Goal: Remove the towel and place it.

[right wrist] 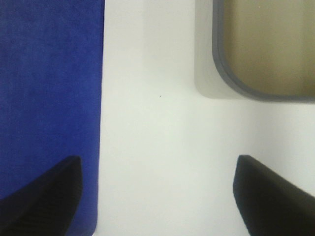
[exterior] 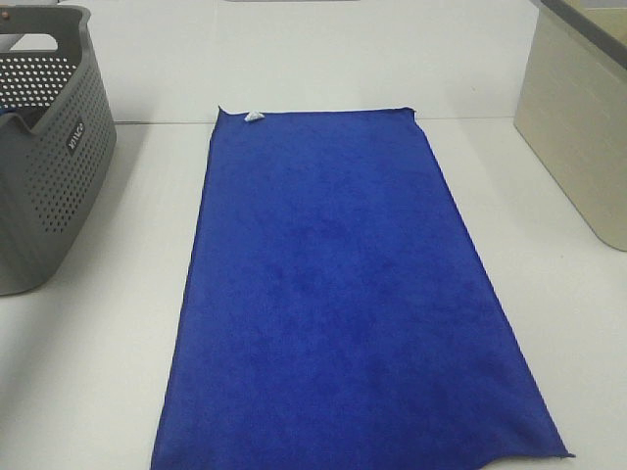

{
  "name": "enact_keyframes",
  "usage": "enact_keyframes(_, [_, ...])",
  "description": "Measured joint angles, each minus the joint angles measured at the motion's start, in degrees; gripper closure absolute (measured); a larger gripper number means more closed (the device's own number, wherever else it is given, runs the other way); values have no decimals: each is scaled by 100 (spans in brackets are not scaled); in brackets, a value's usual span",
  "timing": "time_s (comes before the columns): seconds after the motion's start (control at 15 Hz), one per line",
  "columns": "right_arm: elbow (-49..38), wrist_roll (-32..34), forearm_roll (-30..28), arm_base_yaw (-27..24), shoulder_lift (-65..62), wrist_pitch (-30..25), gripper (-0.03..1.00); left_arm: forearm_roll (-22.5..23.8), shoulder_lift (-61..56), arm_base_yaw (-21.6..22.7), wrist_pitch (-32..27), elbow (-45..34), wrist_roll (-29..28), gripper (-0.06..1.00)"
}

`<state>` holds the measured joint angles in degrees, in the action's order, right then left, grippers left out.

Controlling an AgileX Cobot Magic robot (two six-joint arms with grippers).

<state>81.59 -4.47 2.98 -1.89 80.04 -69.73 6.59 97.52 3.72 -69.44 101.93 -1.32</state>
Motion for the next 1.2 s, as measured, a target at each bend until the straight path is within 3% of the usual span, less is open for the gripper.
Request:
enact_keyframes(0.2, [-688, 223, 138, 0, -1209, -6, 15, -132, -1415, 728, 338, -1501, 80, 8])
enact_keyframes(0.33, [-1163, 304, 160, 11, -1948, -6, 15, -149, -2550, 894, 802, -2378, 372, 8])
enact_keyframes(0.47, [-1690, 304, 229, 11, -2716, -11, 15, -246, -3226, 894, 922, -2859, 642, 9])
enact_keyframes(0.53, [-2126, 309, 241, 11, -3283, -11, 15, -430, -4131, 894, 814, -3495, 773, 11])
enact_keyframes(0.6, [-2126, 309, 241, 11, -3283, -11, 15, -430, -4131, 894, 814, -3495, 773, 11])
enact_keyframes(0.67, [-2607, 309, 235, 11, -4028, -11, 15, -550, -4853, 894, 596, -4269, 796, 11])
enact_keyframes(1.0, [-3730, 252, 126, 11, -5466, 120, 16, -602, -6835, 894, 642, -6320, 710, 11])
enact_keyframes(1.2, [-4246, 0, 138, 40, -5959, 338, 17, -390, -7655, 418, 791, -6944, 728, 11])
